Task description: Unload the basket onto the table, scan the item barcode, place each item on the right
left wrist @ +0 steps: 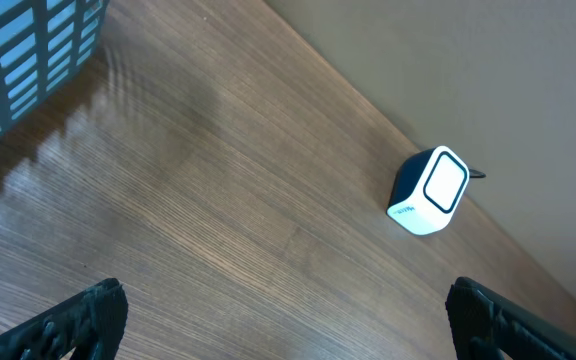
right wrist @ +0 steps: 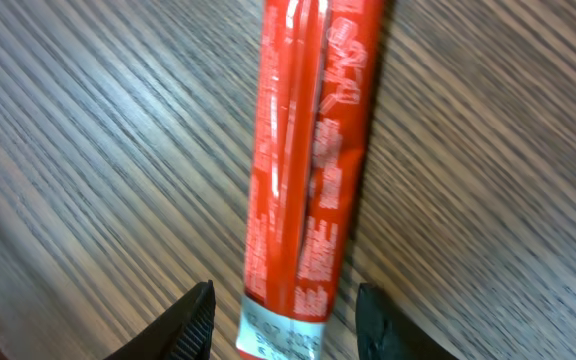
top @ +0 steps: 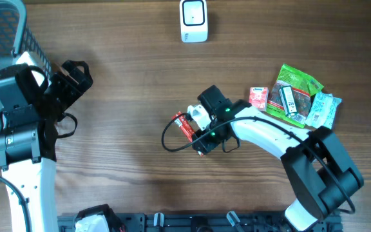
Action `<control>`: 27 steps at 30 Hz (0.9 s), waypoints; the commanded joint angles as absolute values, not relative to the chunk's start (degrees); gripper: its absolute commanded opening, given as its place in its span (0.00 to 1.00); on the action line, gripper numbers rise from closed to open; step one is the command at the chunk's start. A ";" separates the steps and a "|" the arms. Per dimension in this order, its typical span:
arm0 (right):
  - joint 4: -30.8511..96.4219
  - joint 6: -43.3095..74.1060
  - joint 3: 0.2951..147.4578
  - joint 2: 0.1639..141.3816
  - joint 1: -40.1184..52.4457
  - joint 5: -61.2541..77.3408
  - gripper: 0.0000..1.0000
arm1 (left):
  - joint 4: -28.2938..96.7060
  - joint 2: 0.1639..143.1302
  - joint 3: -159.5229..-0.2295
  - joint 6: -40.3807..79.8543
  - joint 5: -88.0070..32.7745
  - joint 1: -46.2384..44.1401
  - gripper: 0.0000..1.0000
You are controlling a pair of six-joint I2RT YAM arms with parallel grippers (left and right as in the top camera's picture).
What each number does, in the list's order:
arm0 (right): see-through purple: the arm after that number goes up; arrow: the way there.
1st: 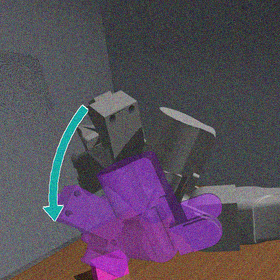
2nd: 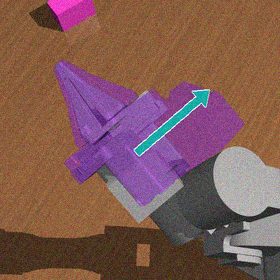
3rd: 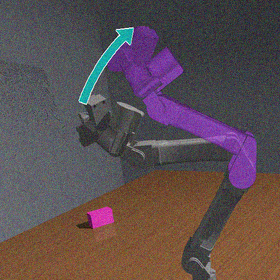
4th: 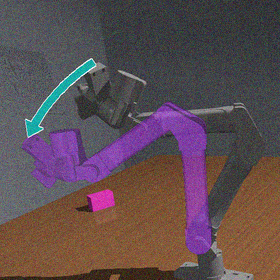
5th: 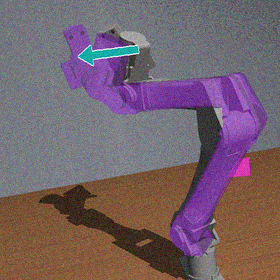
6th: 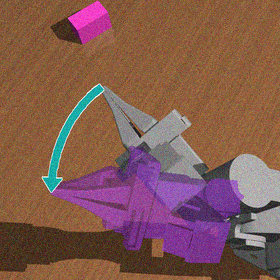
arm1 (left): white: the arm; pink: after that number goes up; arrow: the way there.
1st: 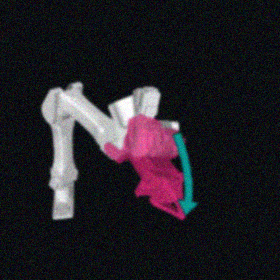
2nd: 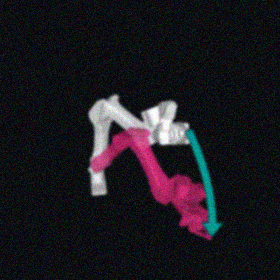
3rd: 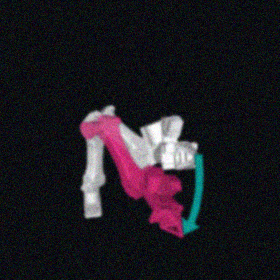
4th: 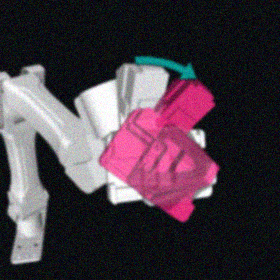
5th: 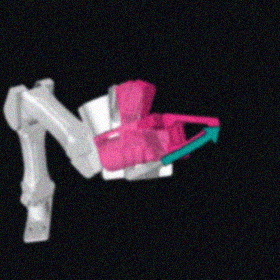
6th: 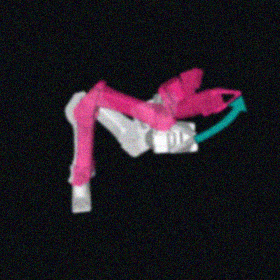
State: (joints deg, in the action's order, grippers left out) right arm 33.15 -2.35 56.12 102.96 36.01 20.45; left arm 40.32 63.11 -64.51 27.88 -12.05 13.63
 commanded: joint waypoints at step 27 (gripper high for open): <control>34.35 5.26 57.10 103.92 28.10 3.97 0.32 | 40.18 63.00 -64.58 27.20 -12.12 14.00 1.00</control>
